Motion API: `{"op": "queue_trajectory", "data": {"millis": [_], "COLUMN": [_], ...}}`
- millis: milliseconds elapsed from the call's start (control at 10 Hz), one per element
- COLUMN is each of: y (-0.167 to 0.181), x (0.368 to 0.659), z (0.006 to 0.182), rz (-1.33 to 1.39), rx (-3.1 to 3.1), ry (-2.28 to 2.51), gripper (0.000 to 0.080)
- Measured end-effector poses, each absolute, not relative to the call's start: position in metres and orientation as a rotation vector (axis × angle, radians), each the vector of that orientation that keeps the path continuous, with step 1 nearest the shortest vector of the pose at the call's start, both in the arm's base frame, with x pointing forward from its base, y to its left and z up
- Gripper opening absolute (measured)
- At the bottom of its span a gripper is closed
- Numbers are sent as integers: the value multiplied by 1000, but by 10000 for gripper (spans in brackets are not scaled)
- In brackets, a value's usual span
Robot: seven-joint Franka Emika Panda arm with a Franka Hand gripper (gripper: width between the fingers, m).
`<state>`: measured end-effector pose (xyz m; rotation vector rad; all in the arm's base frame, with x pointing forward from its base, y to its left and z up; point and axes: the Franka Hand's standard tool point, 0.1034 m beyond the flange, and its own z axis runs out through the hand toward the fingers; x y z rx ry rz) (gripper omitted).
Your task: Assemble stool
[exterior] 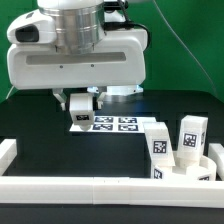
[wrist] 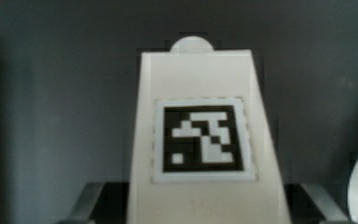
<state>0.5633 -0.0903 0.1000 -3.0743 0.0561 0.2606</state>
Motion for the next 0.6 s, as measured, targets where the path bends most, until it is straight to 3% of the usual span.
{"op": "queue_trajectory", "data": {"millis": [200,300,600], "y": [-82,-87,-88], "x": [573,575,575], "z": [124,125,120], "rz": [122,-21,-90], "rx": [-3057,-3080,-3102], "ry": [92,93,93], "gripper": [337,337,338]}}
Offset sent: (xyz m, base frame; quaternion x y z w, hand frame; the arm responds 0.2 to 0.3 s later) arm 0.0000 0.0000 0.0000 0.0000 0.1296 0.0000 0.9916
